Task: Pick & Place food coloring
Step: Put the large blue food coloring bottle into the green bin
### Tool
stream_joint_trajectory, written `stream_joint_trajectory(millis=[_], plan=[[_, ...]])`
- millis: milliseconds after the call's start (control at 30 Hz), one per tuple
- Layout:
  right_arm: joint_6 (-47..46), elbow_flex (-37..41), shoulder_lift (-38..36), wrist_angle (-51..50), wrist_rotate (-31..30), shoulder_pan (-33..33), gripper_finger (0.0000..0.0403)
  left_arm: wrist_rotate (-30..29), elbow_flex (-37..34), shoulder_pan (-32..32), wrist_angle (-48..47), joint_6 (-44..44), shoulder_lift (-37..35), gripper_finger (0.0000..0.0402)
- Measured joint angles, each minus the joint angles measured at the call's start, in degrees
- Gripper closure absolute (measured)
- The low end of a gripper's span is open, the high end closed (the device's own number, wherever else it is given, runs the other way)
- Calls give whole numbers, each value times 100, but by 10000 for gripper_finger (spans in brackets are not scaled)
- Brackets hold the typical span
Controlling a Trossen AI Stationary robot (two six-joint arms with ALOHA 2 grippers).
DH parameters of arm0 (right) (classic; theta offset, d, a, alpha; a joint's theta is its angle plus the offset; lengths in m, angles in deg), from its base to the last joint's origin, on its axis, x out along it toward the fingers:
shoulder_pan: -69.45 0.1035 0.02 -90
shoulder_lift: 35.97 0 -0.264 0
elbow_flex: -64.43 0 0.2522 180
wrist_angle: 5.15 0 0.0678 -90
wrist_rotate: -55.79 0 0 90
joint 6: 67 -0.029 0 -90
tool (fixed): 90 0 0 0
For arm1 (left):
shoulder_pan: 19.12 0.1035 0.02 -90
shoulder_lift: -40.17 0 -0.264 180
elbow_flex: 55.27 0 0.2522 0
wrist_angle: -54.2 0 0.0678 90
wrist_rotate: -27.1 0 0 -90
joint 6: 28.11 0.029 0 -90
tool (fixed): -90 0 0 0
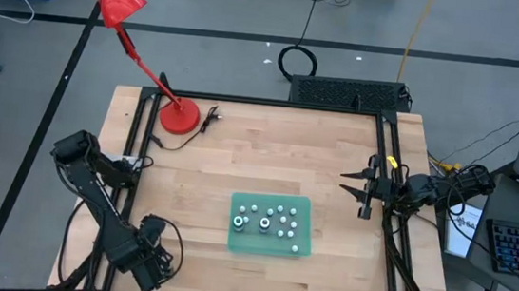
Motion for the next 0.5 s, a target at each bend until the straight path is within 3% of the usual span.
stream_joint_trajectory(millis=[333, 500], plan=[[0, 0, 0, -1, -1, -1, 287, -24, 0, 0, 196, 160, 0, 146], [0, 0, 0, -1, -1, 1, 287, -300, 0, 0, 197, 163, 0, 178]])
